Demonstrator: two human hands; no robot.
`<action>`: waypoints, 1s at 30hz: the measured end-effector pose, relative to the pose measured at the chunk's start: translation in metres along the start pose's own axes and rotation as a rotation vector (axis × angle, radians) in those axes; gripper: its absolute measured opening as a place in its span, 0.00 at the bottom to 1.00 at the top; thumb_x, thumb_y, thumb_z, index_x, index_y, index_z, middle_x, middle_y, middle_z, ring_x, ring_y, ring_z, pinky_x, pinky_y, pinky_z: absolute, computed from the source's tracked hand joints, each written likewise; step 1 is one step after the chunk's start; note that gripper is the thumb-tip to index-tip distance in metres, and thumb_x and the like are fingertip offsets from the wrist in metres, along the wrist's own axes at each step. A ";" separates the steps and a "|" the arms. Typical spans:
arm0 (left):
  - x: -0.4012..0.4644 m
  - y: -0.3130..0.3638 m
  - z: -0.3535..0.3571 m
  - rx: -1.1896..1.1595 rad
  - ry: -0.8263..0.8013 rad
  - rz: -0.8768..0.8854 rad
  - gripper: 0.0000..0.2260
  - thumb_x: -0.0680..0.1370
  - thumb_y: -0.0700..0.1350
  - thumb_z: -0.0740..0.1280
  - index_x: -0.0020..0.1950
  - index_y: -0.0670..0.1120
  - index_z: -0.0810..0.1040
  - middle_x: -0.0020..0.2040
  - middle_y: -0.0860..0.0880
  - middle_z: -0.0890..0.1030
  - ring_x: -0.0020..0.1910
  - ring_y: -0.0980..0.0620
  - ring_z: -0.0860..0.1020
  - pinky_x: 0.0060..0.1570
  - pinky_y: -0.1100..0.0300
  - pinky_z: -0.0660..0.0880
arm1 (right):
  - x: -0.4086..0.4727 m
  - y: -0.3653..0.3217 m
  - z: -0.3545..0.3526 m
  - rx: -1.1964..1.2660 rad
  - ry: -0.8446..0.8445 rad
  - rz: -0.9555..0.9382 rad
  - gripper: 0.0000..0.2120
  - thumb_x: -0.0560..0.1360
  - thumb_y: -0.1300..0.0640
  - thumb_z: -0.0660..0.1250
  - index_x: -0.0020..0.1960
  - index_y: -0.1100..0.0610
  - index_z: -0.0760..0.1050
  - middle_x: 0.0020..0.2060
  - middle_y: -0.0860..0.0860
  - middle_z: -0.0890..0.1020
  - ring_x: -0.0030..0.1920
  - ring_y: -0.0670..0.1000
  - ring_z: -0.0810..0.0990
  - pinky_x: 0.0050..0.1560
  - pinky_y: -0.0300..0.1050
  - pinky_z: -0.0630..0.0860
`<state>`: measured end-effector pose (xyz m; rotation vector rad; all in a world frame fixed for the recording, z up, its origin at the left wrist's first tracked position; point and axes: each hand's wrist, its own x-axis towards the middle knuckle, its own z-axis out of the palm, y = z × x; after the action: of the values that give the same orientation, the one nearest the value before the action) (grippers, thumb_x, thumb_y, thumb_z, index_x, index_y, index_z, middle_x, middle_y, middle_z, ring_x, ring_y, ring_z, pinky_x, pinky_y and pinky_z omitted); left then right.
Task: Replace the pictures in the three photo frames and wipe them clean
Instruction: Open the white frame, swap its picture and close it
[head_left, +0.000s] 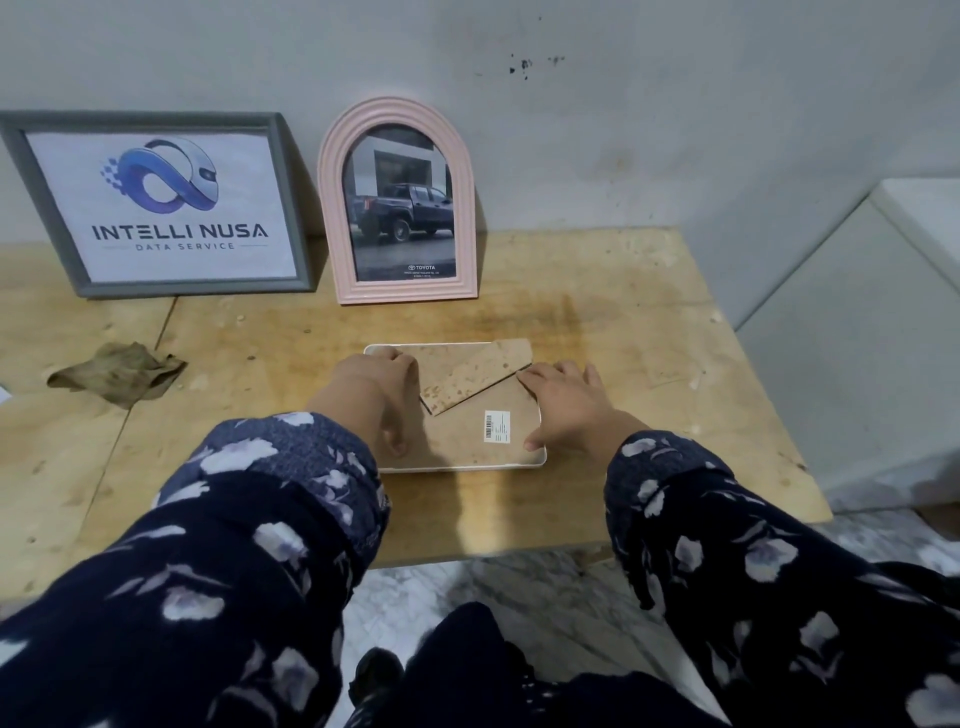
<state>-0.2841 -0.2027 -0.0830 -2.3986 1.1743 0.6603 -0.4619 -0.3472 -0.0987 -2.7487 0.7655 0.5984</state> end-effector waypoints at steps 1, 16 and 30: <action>-0.001 -0.001 0.001 -0.019 0.002 -0.001 0.53 0.58 0.56 0.81 0.76 0.51 0.56 0.74 0.53 0.61 0.63 0.45 0.72 0.58 0.51 0.75 | 0.001 0.000 0.000 0.019 -0.013 0.002 0.45 0.68 0.49 0.74 0.77 0.52 0.54 0.75 0.47 0.59 0.73 0.55 0.55 0.74 0.61 0.43; 0.000 0.010 0.010 -0.197 -0.002 0.029 0.47 0.62 0.44 0.77 0.72 0.63 0.54 0.72 0.45 0.57 0.67 0.39 0.65 0.61 0.43 0.70 | -0.004 0.000 0.002 0.027 0.054 -0.073 0.53 0.69 0.55 0.75 0.78 0.50 0.38 0.78 0.49 0.43 0.78 0.54 0.44 0.75 0.60 0.45; 0.003 0.008 0.012 -0.296 0.053 0.066 0.40 0.60 0.42 0.76 0.67 0.54 0.60 0.70 0.46 0.60 0.65 0.42 0.67 0.58 0.45 0.74 | 0.034 -0.012 -0.025 -0.175 -0.190 -0.087 0.53 0.63 0.53 0.79 0.78 0.55 0.50 0.78 0.53 0.50 0.76 0.55 0.55 0.74 0.62 0.50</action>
<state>-0.2919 -0.2023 -0.0954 -2.6427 1.2577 0.8489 -0.4204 -0.3600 -0.0898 -2.8086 0.5725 0.9327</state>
